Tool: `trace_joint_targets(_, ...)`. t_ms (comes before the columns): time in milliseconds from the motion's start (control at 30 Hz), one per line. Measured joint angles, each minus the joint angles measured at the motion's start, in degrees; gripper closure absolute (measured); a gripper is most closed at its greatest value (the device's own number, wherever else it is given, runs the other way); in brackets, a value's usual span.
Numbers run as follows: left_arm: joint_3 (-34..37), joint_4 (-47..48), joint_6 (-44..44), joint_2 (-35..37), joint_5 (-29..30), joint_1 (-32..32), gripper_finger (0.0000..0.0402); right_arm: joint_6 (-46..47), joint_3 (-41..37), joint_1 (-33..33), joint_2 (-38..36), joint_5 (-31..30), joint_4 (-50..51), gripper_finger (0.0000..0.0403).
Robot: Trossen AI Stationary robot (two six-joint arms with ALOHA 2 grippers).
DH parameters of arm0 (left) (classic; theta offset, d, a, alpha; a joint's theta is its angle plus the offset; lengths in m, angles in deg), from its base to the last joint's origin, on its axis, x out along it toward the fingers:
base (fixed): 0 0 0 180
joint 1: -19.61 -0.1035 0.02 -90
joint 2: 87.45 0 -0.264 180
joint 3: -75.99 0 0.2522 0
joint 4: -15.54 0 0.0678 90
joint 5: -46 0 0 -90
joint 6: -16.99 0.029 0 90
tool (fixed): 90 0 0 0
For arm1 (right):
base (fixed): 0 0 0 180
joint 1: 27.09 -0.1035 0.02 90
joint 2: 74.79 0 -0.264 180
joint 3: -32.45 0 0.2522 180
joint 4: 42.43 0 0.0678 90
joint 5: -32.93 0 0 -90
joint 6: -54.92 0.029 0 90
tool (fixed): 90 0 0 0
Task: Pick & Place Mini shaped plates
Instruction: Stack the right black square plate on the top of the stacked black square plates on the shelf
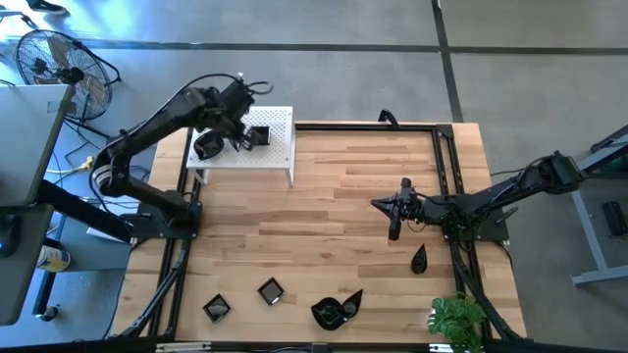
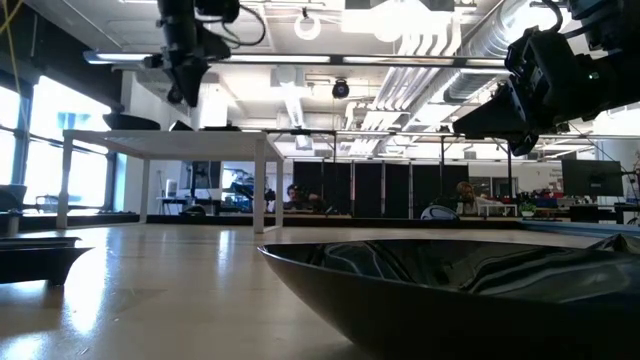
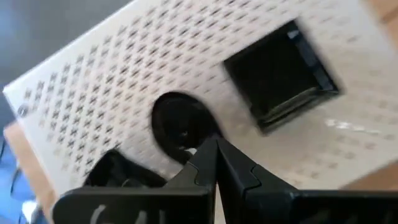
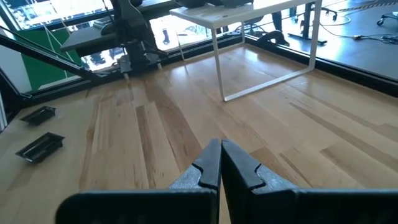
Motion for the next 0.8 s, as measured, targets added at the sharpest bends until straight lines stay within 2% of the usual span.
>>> trace_joint_targets(200,3.23,-7.96,0.04,4.83,2.08,9.06,0.0401,0.01,0.00,0.01,-0.02,-0.06,0.02,0.0403)
trace_joint_targets(367,9.35,-20.11,1.98,9.72,2.80,16.82,0.0401,1.38,0.00,-0.01,0.00,1.27,0.05,0.0403)
trace_joint_targets(633,28.86,-53.05,6.08,15.30,0.04,28.22,0.0401,3.50,0.18,-0.01,-0.02,2.50,0.57,0.0403)
trace_joint_targets(800,40.87,-76.65,7.43,15.66,-3.39,34.30,0.0401,4.50,5.07,-0.01,-0.02,4.29,9.71,0.0403)
